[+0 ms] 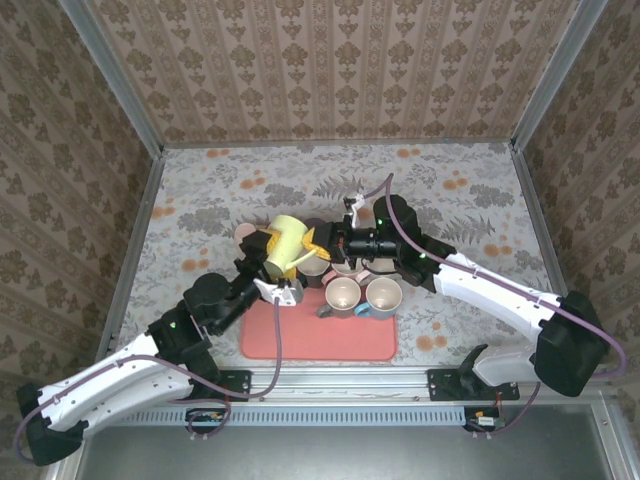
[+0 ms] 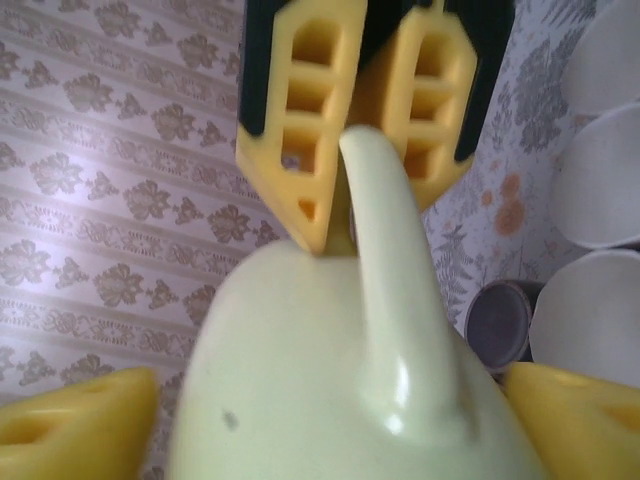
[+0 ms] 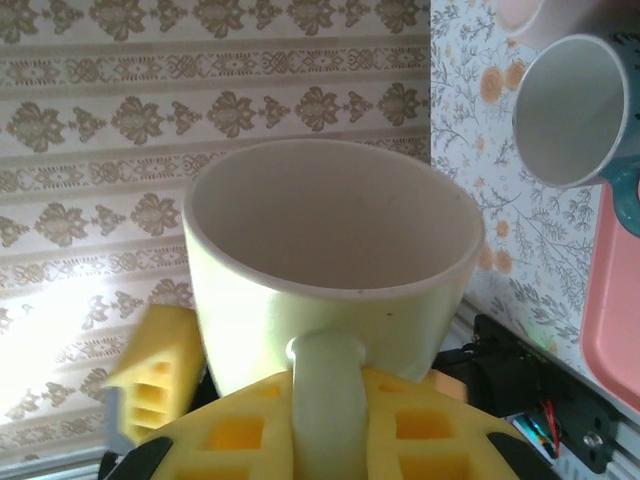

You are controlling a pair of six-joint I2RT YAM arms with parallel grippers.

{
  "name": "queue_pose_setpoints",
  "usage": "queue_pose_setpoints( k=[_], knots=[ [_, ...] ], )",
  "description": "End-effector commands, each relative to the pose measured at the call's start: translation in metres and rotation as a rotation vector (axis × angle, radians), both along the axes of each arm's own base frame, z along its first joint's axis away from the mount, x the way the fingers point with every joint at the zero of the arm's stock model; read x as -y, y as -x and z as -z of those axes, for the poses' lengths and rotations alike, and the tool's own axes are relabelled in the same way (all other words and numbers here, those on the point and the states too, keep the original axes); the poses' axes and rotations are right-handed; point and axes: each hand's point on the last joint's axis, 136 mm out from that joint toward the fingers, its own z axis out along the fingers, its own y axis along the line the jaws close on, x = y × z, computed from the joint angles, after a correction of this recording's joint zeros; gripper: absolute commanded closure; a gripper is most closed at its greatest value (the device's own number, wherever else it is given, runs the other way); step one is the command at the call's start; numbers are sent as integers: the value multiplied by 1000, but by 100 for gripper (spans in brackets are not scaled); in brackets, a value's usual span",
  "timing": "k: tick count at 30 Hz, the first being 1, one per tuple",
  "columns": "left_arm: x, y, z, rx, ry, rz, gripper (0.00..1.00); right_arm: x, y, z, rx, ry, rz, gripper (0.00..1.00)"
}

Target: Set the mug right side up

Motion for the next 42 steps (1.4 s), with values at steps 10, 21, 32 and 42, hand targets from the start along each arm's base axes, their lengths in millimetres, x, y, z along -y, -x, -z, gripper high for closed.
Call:
queue_pose_setpoints(
  k=[10, 21, 32, 42],
  knots=[
    [-18, 9, -3, -267, 62, -61, 0, 72, -2, -37, 435, 320, 201, 100],
    [-85, -29, -12, -606, 493, -498, 0, 58, 22, -24, 931, 659, 95, 100],
    [-146, -62, -8, -641, 865, -776, 0, -39, 88, 27, 1383, 657, -115, 100],
    [-156, -58, -9, -606, 942, -763, 0, -91, 84, 89, 1393, 683, -154, 100]
  ],
)
